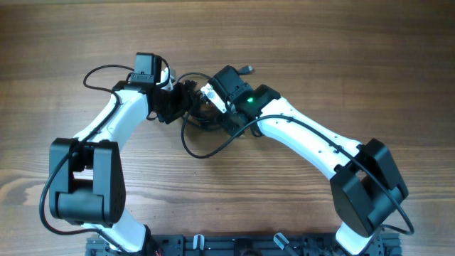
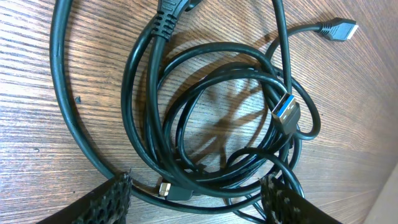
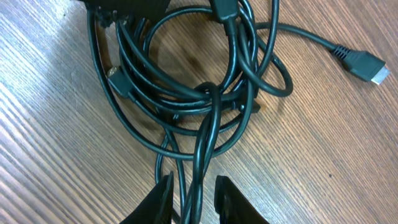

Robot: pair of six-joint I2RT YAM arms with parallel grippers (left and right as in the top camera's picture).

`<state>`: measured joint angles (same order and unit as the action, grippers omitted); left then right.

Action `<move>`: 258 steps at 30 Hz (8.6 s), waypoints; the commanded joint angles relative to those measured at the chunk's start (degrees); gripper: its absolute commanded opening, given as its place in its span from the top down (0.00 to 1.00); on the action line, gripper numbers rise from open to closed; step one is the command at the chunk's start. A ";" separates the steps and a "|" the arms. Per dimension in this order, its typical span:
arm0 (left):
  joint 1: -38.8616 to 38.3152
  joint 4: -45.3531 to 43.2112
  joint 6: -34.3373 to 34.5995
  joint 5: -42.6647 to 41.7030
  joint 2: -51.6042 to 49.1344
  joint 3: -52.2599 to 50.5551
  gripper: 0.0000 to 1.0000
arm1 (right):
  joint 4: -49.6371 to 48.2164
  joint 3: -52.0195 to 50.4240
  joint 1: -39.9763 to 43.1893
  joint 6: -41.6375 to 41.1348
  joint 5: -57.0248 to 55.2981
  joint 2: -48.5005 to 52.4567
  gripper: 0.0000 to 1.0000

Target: Untangle cables

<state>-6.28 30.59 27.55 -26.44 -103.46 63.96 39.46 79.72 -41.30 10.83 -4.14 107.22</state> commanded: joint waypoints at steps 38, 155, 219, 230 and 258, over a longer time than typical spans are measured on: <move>-1.81 -4.28 5.11 0.44 -9.60 -0.28 0.84 | -22.14 -4.44 19.69 -23.63 69.81 -1.16 0.96; -1.81 -4.72 6.38 0.52 -9.57 -0.26 0.76 | 2.62 -7.76 14.91 19.54 19.50 -8.79 0.51; 7.04 0.15 10.88 8.74 -9.57 -0.26 0.96 | -6.36 -8.13 28.89 -40.89 16.24 -3.50 0.96; 8.02 0.04 10.88 7.28 -9.57 -0.26 0.96 | 0.70 -8.20 28.89 -40.74 5.40 -3.50 0.83; 8.07 3.67 -6.36 -11.76 -4.57 0.83 0.40 | 9.25 -6.38 15.93 -9.53 35.06 -5.33 0.38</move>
<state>1.67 34.35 25.63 -36.58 -110.00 65.08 50.46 75.55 -22.26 -0.49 31.90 102.72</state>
